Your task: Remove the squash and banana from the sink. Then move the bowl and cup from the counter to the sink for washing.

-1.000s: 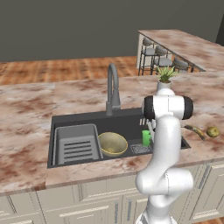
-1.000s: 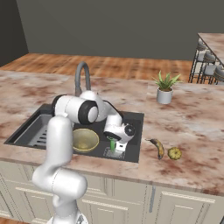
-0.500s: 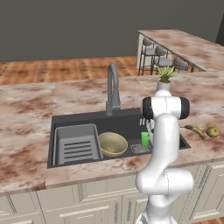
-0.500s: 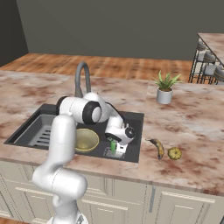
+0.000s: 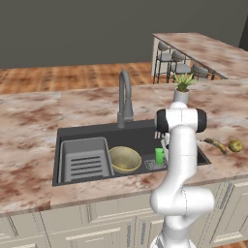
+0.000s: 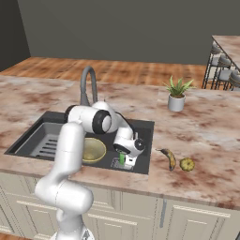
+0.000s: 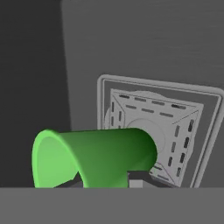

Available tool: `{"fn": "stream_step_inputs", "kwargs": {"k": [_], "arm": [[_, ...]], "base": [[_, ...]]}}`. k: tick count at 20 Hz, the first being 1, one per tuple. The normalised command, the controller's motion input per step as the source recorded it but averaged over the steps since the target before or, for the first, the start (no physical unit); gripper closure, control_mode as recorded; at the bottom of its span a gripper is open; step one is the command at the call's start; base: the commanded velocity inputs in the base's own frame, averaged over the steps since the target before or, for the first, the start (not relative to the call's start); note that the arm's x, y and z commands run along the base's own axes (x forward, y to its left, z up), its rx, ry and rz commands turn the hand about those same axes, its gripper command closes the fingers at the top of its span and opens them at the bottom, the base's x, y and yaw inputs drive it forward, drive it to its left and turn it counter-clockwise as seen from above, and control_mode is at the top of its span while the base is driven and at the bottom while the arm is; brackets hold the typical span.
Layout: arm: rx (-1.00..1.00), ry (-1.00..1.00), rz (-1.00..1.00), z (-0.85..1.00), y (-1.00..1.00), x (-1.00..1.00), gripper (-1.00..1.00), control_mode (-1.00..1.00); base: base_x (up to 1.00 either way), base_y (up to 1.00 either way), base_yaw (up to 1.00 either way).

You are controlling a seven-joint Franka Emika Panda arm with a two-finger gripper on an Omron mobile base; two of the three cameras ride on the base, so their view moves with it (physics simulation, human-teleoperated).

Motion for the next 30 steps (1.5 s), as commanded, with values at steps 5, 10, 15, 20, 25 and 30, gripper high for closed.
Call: {"fn": "stream_step_inputs", "kwargs": {"k": [5,10,15,20,25,30], "arm": [[0.0,0.0,0.0,-0.21,0.0,0.08,1.0,-1.0],[0.0,0.0,0.0,-0.2,0.0,0.09,1.0,-1.0],[0.0,0.0,0.0,-0.19,0.0,0.09,1.0,-1.0],[-0.01,-0.01,0.0,-0.18,0.0,0.04,1.0,-1.0],[-0.01,-0.02,0.0,-0.21,0.02,0.0,1.0,-1.0],[-0.01,-0.03,0.0,-0.22,0.02,0.0,1.0,-1.0]], "base": [[0.0,0.0,0.0],[0.0,0.0,0.0],[0.0,0.0,0.0],[0.0,0.0,0.0],[0.0,0.0,0.0],[0.0,0.0,0.0]]}}
